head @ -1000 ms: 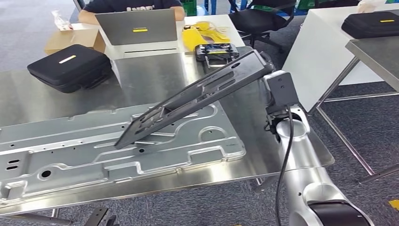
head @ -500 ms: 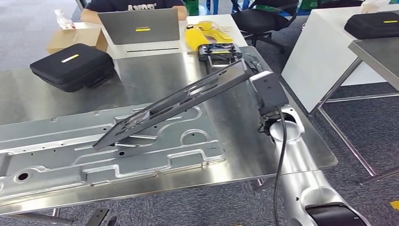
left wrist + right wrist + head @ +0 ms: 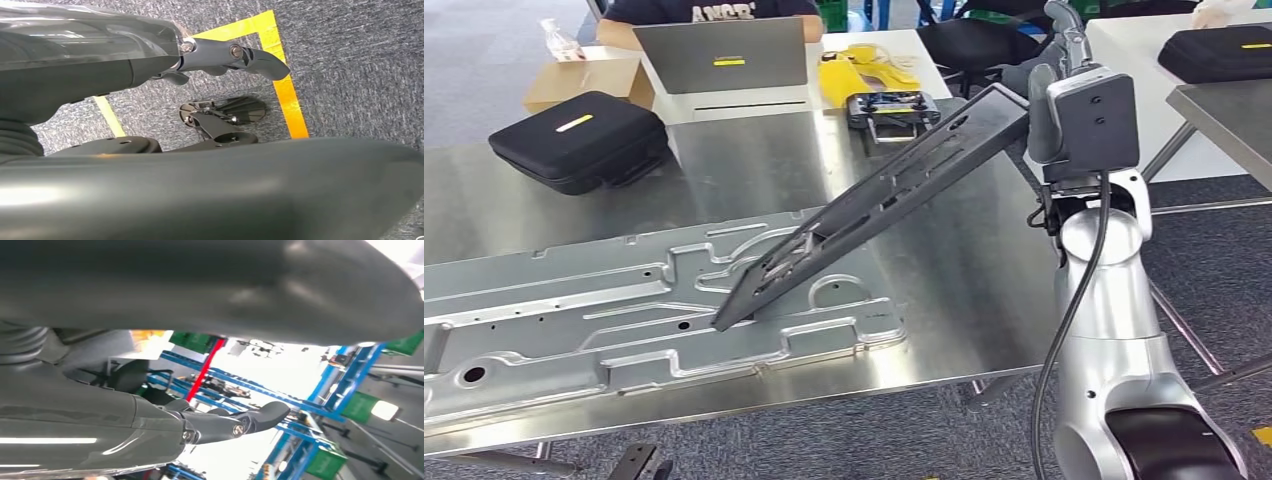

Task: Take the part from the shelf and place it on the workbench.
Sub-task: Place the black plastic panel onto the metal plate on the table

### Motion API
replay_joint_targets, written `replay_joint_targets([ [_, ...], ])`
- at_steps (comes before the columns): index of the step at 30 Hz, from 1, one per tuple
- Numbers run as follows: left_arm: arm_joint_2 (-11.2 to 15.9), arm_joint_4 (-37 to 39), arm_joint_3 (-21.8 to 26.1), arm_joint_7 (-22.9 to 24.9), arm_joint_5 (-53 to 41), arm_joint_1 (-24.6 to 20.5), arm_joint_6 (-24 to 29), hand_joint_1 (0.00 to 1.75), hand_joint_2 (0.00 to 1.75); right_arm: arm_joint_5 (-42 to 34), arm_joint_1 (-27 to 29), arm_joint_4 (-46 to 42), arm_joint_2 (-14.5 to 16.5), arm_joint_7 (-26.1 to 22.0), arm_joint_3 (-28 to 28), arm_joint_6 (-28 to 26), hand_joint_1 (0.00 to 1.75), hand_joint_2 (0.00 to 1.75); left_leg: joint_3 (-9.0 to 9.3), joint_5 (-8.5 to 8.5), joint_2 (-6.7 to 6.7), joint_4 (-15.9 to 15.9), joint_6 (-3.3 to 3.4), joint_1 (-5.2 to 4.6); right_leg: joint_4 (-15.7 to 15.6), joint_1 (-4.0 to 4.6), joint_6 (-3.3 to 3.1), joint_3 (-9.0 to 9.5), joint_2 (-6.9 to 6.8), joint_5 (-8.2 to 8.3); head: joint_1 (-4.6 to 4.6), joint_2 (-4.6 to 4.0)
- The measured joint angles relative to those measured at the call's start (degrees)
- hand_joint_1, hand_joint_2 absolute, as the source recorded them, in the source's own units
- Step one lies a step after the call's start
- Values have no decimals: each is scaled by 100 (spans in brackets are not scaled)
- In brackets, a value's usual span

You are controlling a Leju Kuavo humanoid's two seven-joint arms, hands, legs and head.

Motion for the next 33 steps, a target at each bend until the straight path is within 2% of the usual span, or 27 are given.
replay_joint_targets([
  [33, 0, 0, 0, 120, 17, -1, -128, 0, 0, -239, 104, -119, -124, -71, -70, -39, 0, 0, -4, 0, -1, 0, 0, 0, -5, 0, 0, 0, -1, 0, 0, 0],
])
